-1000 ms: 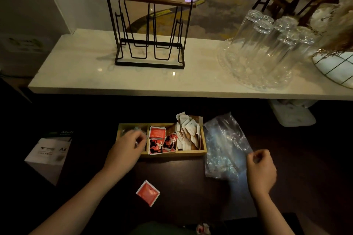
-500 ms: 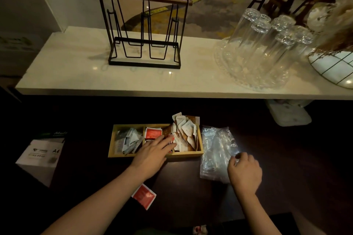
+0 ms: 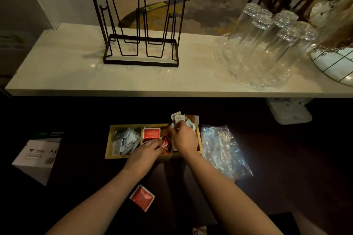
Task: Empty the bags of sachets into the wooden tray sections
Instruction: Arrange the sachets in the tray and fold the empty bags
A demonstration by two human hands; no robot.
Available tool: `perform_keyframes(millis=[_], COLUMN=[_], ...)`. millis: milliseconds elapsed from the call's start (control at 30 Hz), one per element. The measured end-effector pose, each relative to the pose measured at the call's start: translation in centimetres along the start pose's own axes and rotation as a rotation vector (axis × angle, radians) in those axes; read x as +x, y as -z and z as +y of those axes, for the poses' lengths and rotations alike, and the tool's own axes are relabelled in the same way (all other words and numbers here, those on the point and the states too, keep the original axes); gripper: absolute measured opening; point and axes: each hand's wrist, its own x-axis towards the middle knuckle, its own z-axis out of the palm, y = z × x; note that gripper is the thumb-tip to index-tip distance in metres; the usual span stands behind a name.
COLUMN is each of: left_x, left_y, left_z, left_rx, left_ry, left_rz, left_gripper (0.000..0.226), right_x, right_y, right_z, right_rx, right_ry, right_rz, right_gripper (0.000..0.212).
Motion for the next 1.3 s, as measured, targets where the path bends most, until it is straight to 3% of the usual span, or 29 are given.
perform_keyframes(millis=[167,333,500,633,733,800,900,1000,1100,1167,1233,1300], left_x=[0.3,0.3,0.9,1.5,1.7,1.8,2.1,2.0,1.9,2.1,2.3,2.6], left_y=[-0.4,0.1,0.3,0.2,0.5,0.5,0.0,-0.7,-0.7,-0.5,-0.4,-0.1], left_z=[-0.4,-0.2,-0.2,-0.3,-0.1,-0.1,-0.7,-1.4,-1.7,-1.7,-1.7,-1.5], left_rx=[-0.067,-0.086,-0.007,0.1,0.102,0.086,0.019,-0.03,-0.068,-0.079,-0.101,-0.111], left_ry=[0.023,0.016,0.0,0.014,-0.001,-0.024,-0.041,-0.045,-0.032,-0.031,-0.029,-0.023], left_rz=[-0.025,0.002,-0.016,-0.028,0.004,0.026,0.019,-0.054,-0.146,-0.137,-0.137,-0.152], left_gripper=[0.041,0.039,0.037,0.044,0.04,0.047,0.068,0.055,0.071,0.063,0.051,0.05], right_x=[0.9,1.1,1.3,2.4,2.8,2.6,2.0,1.6,1.6,2.3,4.5,7.5], right_y=[-1.7,-0.5,2.8,5.5,6.0,5.3,3.7,2.9,3.7,4.7,5.8,6.2], right_z=[-1.2,-0.2,3.5,7.4,8.2,7.9,7.2,6.6,5.5,4.9,4.9,5.5], right_rx=[-0.016,0.305,0.482,0.394,0.179,-0.025,-0.33,-0.426,-0.342,-0.151,0.005,-0.004], right_ry=[-0.089,-0.051,0.044,0.065,0.129,0.197,0.313,0.36,0.353,0.271,0.167,0.051], right_rz=[0.07,0.068,-0.044,-0.088,-0.163,-0.21,-0.146,-0.112,-0.16,-0.15,-0.058,0.002], right_gripper=[0.021,0.022,0.02,0.008,0.001,0.009,0.013,0.017,0.02,0.029,0.023,0.016])
